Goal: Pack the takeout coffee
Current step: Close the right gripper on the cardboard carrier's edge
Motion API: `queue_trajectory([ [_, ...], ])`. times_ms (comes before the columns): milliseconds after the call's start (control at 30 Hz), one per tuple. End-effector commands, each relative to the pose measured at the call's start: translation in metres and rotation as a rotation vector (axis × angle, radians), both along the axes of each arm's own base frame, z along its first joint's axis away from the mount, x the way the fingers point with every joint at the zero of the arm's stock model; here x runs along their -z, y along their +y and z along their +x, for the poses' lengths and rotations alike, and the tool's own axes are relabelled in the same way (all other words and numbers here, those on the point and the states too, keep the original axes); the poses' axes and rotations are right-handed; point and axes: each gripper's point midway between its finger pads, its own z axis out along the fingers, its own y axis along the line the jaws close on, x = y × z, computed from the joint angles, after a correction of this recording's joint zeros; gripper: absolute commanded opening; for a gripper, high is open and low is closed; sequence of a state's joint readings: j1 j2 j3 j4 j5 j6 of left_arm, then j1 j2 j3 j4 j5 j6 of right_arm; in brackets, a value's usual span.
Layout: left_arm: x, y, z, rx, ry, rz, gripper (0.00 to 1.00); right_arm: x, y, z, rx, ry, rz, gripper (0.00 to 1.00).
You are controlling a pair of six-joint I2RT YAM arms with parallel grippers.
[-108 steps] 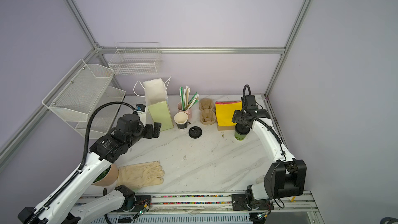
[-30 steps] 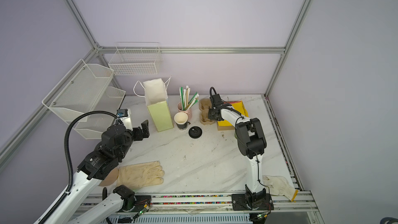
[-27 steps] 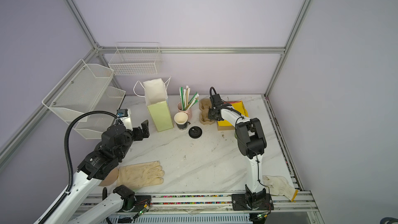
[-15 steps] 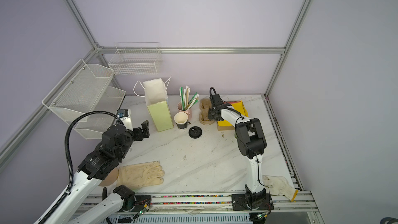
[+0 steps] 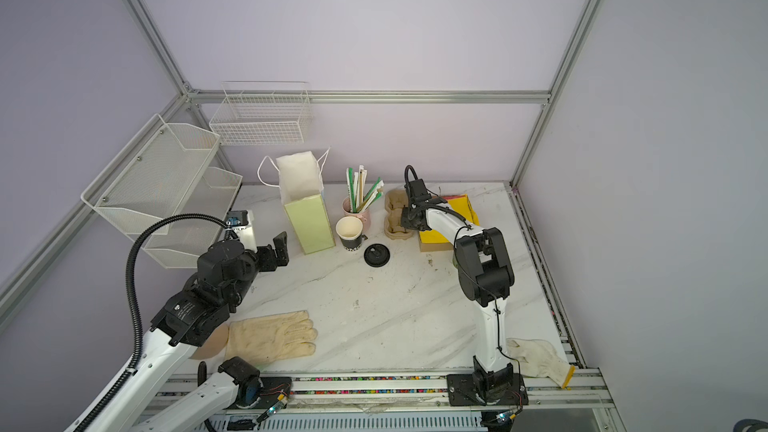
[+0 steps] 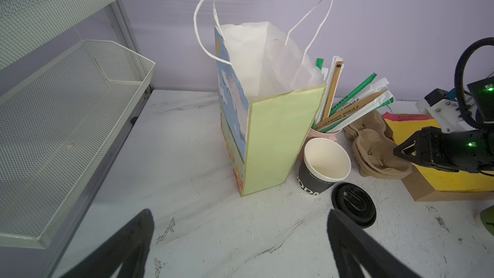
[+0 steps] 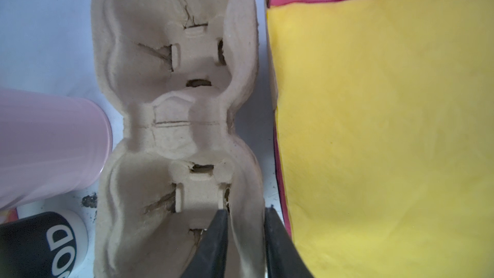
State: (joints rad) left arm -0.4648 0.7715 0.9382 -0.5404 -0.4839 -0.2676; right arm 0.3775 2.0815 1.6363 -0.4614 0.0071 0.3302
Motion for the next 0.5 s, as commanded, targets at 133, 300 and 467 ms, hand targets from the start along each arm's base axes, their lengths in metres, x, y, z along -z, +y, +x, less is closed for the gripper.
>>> queue_trajectory([
  [133, 0.0077, 0.0016, 0.0020, -0.004, 0.002, 0.026, 1.00, -0.0013, 0.0003, 0.0022, 0.004, -0.002, -0.002, 0.27],
  [300, 0.0082, 0.0014, 0.0019, -0.003, 0.004, 0.027, 1.00, -0.0038, 0.0003, 0.0026, 0.005, -0.008, 0.000, 0.23],
  [467, 0.0084, 0.0014, 0.0020, -0.003, 0.004, 0.027, 1.00, -0.0070, 0.0008, 0.0026, 0.006, -0.013, 0.007, 0.16],
])
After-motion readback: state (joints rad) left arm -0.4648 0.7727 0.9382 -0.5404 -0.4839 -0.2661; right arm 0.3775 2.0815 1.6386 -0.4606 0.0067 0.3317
